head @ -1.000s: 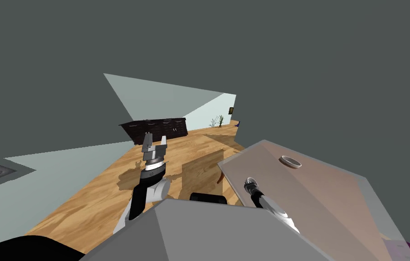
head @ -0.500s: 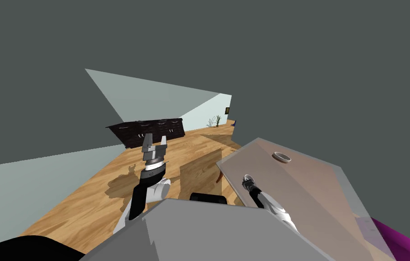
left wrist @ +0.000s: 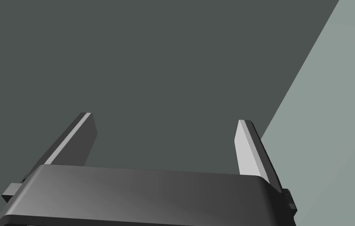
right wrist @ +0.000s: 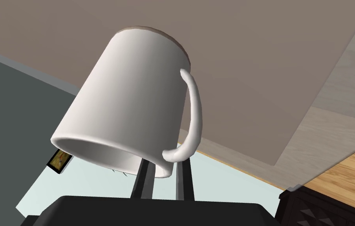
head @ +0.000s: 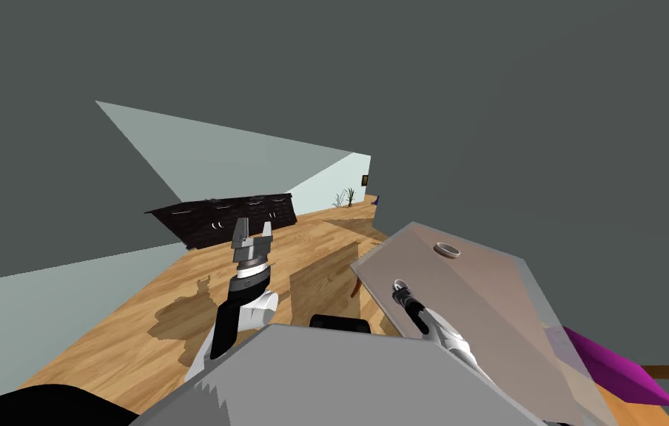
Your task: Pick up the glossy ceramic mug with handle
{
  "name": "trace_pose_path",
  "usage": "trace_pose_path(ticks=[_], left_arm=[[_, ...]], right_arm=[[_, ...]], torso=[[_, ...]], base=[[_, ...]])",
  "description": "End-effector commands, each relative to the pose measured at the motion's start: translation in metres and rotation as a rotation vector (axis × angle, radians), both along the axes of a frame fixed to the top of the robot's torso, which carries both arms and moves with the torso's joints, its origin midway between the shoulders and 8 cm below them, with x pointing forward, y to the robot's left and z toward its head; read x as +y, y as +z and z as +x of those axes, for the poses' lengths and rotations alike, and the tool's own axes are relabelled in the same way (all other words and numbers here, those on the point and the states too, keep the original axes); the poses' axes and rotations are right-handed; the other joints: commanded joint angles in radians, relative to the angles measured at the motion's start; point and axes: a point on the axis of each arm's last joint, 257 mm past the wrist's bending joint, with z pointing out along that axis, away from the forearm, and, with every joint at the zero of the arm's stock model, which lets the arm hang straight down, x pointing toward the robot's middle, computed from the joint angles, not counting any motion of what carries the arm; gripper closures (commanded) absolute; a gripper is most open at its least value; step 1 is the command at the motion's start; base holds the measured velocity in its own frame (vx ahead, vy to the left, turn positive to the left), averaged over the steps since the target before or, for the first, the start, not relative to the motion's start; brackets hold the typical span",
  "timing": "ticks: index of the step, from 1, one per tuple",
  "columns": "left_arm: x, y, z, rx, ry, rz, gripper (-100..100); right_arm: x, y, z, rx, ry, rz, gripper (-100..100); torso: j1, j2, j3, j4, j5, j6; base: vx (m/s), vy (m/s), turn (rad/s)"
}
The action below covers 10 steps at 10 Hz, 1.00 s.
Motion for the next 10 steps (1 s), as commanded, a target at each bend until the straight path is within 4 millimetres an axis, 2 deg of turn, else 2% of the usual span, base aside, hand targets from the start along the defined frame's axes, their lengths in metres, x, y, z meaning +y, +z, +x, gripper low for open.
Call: trace_pose_path(ticks=[1, 2, 5, 6, 7, 10], left_arm=[[0.0, 0.0, 0.0, 0.0, 0.0, 0.0, 0], [0.0, 0.0, 0.0, 0.0, 0.0, 0.0, 0], [0.0, 0.0, 0.0, 0.0, 0.0, 0.0, 0], [0.0, 0.0, 0.0, 0.0, 0.0, 0.0, 0], [0.0, 0.0, 0.0, 0.0, 0.0, 0.0, 0], [0.0, 0.0, 0.0, 0.0, 0.0, 0.0, 0]], right_arm=[[0.011, 0.012, 0.024, -0.043, 0.029, 0.03, 100], [0.016, 0.014, 0.026, -0.053, 0.045, 0.037, 100], [0.016, 0.014, 0.026, -0.049, 0.087, -0.01, 100], [0.022, 0.026, 0.047, -0.096, 0.083, 0.033, 100], [0.028, 0.029, 0.051, -0.111, 0.112, 0.032, 100], [0.028, 0.028, 0.049, -0.107, 0.136, 0.002, 100]], torso=[[0.0, 0.0, 0.0, 0.0, 0.0, 0.0], [0.001, 0.0, 0.0, 0.0, 0.001, 0.003], [-0.002, 0.001, 0.001, 0.001, 0.0, 0.001], [-0.003, 0.002, 0.001, 0.001, 0.0, 0.002], [-0.001, 0.001, 0.001, 0.001, 0.001, 0.003], [-0.001, 0.003, 0.002, 0.002, 0.0, 0.002]], base=[[0.006, 0.047, -0.325], [0.002, 0.055, -0.292], [-0.004, 0.008, 0.026], [0.005, 0.033, -0.31], [0.001, 0.049, -0.309], [-0.001, 0.017, -0.001]])
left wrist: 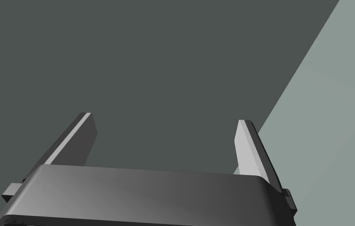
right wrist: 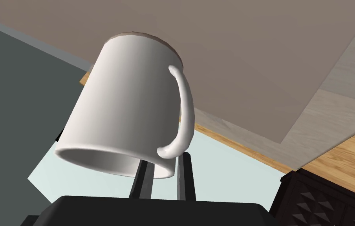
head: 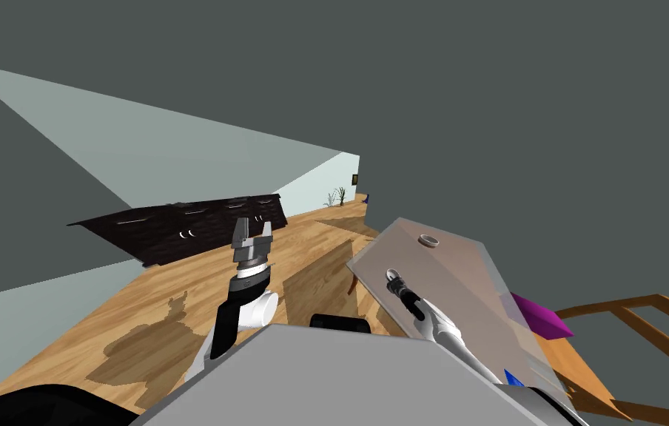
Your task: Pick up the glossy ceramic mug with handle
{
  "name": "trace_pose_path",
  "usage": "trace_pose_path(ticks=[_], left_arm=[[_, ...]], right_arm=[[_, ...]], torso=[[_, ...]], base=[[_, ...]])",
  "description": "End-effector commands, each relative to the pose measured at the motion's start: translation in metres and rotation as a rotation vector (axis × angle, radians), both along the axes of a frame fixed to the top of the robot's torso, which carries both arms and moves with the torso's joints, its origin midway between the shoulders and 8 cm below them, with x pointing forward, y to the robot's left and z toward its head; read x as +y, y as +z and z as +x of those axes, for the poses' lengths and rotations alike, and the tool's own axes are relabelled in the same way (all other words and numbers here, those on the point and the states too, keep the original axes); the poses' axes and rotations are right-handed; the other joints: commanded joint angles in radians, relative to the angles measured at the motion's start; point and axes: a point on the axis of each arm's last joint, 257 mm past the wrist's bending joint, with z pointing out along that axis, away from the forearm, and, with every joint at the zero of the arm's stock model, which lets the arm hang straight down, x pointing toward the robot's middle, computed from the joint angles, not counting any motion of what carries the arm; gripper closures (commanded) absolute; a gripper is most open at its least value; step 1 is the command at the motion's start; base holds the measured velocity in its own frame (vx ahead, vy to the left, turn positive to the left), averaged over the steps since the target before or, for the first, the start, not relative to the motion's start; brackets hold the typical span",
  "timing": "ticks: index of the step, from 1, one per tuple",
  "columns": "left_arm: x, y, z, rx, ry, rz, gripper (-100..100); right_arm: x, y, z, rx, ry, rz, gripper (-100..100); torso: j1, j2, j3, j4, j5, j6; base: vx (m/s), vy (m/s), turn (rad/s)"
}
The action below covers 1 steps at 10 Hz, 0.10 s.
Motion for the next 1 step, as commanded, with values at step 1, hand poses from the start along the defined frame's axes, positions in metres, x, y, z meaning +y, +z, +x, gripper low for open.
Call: trace_pose_path(ticks=[1], left_arm=[[0.0, 0.0, 0.0, 0.0, 0.0, 0.0, 0]], right_arm=[[0.0, 0.0, 0.0, 0.0, 0.0, 0.0, 0]], torso=[[0.0, 0.0, 0.0, 0.0, 0.0, 0.0]], base=[[0.0, 0.0, 0.0]])
